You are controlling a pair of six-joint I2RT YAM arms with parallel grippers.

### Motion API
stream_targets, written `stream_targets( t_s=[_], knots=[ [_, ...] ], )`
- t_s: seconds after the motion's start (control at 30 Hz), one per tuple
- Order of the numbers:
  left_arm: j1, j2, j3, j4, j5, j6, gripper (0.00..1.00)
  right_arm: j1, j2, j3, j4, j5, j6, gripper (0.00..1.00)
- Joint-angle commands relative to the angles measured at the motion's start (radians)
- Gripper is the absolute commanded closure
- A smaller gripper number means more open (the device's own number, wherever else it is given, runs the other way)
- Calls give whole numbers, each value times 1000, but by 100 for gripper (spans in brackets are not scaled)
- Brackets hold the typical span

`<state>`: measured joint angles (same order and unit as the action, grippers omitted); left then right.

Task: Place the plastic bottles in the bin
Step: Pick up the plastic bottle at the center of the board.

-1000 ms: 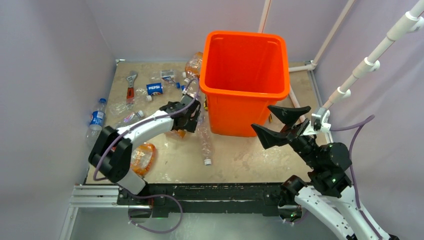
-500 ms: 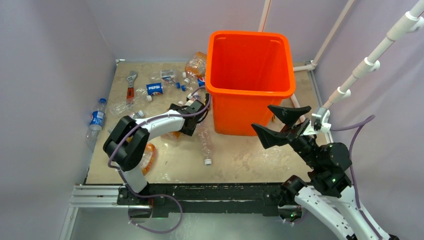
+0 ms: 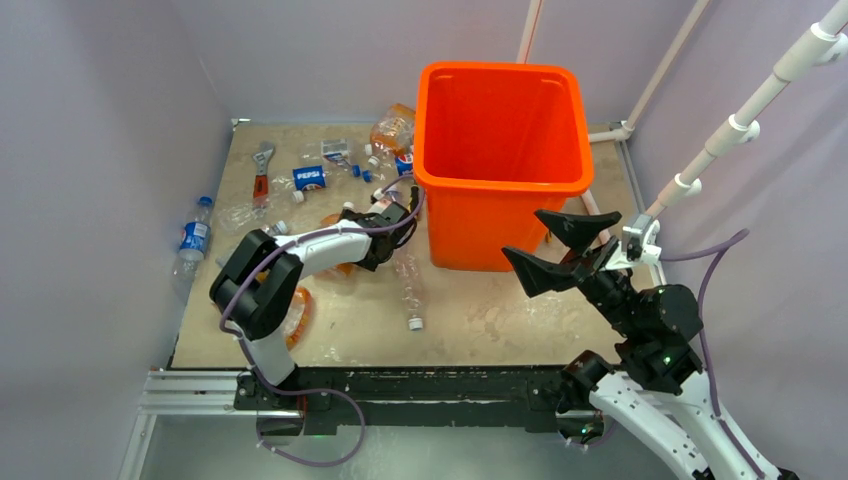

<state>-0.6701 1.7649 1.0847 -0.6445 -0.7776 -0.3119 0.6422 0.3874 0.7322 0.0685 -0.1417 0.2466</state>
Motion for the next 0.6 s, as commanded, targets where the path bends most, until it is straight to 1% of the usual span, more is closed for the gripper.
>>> stream_targets(
  t_s=[0.0, 0.17, 0.37, 0.43, 0.57],
  knots=[
    [-6, -67, -1, -28, -14, -8, 32, 4, 27, 22, 33, -2, 9, 2],
    [-6, -168, 15, -65, -33, -6, 51, 4, 46, 28, 42, -11, 17, 2],
    [-6, -279, 15, -87, -39, -6, 70, 4, 71, 40, 56, -21, 26, 2],
    [-6, -303, 15, -94, -37, -7, 74, 4, 77, 47, 56, -20, 24, 2],
    [-6, -361, 36, -121, -48, -23, 77, 4, 87, 67, 57, -27, 23, 2]
  ],
)
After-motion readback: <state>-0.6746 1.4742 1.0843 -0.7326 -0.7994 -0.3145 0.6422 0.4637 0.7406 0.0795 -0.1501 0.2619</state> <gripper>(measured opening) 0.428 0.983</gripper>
